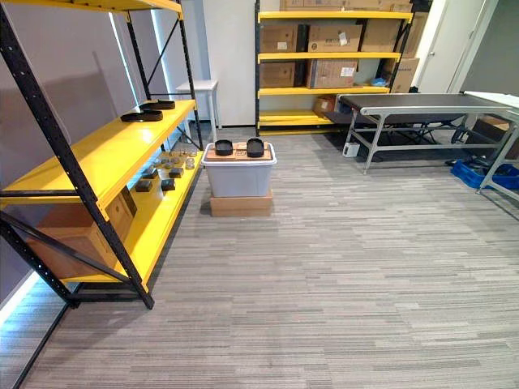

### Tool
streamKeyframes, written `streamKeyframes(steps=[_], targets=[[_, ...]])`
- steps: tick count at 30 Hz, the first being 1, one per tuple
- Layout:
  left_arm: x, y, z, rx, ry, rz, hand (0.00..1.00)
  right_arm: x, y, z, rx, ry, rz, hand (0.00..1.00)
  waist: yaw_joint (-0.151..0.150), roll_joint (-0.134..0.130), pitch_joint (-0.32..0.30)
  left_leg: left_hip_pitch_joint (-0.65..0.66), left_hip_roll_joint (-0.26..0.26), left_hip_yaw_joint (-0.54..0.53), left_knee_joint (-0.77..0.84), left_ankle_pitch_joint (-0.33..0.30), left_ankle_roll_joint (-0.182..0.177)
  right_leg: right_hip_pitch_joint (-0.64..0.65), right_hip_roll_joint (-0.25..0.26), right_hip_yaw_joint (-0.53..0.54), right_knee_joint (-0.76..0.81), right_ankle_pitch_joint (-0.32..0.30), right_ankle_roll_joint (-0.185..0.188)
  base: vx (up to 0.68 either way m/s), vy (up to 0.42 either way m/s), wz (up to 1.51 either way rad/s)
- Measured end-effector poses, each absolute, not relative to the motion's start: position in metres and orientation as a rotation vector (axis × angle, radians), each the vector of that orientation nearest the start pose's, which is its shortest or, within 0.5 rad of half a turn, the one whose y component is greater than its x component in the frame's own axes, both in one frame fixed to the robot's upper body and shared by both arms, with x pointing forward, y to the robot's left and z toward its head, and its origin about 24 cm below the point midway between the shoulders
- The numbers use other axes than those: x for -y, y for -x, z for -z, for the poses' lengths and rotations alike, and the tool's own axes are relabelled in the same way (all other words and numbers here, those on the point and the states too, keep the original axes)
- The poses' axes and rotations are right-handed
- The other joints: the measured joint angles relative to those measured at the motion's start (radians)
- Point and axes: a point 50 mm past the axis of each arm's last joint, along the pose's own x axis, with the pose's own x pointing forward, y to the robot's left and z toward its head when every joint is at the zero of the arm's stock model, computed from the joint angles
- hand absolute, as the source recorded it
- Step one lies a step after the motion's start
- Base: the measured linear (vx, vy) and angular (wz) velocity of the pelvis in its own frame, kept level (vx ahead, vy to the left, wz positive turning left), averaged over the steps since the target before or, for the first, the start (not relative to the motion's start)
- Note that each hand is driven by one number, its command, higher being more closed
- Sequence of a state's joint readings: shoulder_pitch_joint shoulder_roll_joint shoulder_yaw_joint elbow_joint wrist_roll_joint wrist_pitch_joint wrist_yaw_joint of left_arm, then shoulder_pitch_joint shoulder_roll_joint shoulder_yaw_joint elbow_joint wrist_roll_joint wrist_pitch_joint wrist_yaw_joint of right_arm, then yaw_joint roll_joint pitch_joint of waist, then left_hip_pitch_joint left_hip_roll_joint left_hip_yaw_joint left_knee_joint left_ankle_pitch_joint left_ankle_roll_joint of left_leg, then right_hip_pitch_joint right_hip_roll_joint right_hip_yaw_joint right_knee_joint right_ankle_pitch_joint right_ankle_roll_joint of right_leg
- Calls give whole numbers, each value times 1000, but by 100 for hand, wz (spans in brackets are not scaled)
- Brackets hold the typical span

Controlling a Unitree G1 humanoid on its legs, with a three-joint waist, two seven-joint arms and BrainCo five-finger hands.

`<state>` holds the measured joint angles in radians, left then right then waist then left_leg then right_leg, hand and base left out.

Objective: Walk over and take plastic housings, then place them on the shelf

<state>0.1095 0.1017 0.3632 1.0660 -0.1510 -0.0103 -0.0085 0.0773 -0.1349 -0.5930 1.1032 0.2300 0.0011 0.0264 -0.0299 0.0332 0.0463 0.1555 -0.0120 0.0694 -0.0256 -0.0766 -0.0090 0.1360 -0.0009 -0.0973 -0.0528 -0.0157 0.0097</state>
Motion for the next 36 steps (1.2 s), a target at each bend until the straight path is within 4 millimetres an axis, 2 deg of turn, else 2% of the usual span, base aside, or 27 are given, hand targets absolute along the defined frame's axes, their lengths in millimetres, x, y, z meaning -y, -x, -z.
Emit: streamKeyframes(steps=[4, 7, 10, 18, 23, 30, 32, 35, 36], targets=[[-254, -84, 151, -1022, 162, -508, 0, 296, -83, 138, -919, -312, 755, 0, -4, 5, 7, 6, 0, 10, -4, -3, -5, 5, 0, 1, -4, -5, 8, 5, -15, -1], [-259, -88, 148, -1004, 129, -499, 0, 308, -91, 130, -887, -258, 744, 0, -4, 6, 14, 6, 1, 11, -4, -5, -8, 6, 0, 0, -4, -10, 15, -5, -11, 0], [-259, -86, 148, -1009, 112, -492, 0, 311, -93, 128, -878, -240, 740, 0, -4, 6, 17, 8, 4, 12, -3, -7, -12, 6, 2, 0, 1, -14, 21, 0, 0, 0], [-263, -83, 145, -982, 99, -520, 0, 311, -93, 128, -887, -226, 723, 0, -5, 8, 19, 12, 10, 12, -2, -11, -16, 5, 7, -4, 11, -17, 24, -30, -30, 0], [-255, -82, 148, -976, 137, -526, 0, 309, -91, 129, -896, -223, 714, 0, -5, 10, 24, 3, 10, 13, -1, -11, -16, -3, 6, -6, 16, -19, 22, -42, -21, 0], [-246, -74, 151, -994, 154, -544, 0, 289, -91, 138, -909, -288, 717, 0, -5, 6, 34, -8, 16, 32, -3, -13, -17, -24, 13, 6, 16, -19, 20, -12, -31, -6], [-246, -75, 151, -992, 159, -547, 0, 284, -94, 139, -916, -286, 694, 0, -4, 6, 37, -30, 17, 37, 24, -26, -15, -34, 12, 6, 18, -19, 19, 0, -18, -6], [-246, -84, 148, -954, 159, -533, 0, 279, -105, 138, -903, -288, 669, 0, 0, 7, 64, -79, 22, 44, 113, -78, -4, -55, 12, 11, 35, -21, 17, -17, 9, -9], [-244, -91, 146, -933, 158, -517, 0, 278, -112, 137, -888, -296, 663, 0, 5, 11, 75, -115, 24, 49, 162, -113, 11, -93, 9, 13, 87, -54, 19, -35, 31, -12]])
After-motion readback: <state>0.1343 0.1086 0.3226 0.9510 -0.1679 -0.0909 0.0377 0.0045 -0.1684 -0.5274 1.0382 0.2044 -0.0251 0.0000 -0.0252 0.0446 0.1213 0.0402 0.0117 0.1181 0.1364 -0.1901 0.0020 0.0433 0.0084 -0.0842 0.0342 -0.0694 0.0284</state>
